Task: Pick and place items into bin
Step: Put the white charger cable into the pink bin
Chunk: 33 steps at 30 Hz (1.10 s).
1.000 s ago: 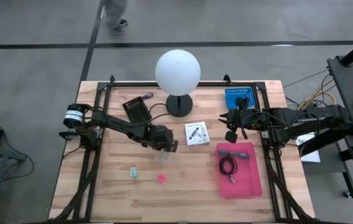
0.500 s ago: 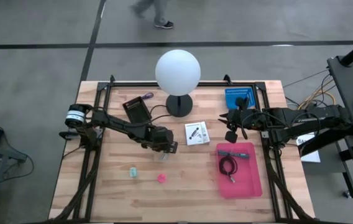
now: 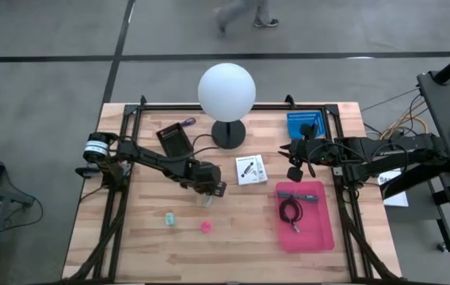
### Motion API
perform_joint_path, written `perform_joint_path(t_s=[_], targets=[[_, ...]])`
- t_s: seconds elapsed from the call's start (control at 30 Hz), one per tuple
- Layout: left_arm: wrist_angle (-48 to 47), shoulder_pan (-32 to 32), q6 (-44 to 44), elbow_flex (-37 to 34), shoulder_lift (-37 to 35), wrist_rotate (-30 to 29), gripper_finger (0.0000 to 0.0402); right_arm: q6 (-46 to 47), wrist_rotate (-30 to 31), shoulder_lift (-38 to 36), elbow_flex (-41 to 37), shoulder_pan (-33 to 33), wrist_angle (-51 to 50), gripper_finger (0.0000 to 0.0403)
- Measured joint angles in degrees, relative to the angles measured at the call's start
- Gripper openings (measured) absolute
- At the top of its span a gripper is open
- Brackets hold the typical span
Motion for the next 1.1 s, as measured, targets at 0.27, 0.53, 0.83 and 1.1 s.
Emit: perform_joint_path(t_s=[0.27,0.53,0.83,1.1], targets=[[2.86,-0.03,1.92,0.17,-0.29,2.48,0.0015,-0.54,0.0,0.0,0.0,-0.01,0.0,0.0063],[6.39,-0.22,8.19,0.92,-2.77,2.91,0.0014,-0.54,0.0,-0.02,0.0,-0.01,0.02,0.0063],[15.46,-0.28,12.44,0.91,-5.58,2.71,0.0013,-1.49,-0.15,-0.04,0.0,0.03,0.17,0.0063],[30.29,-0.26,21.6,0.85,-6.45,0.02,0.0013,-1.25,-0.17,-0.04,0.0,0.03,0.28,0.0063]])
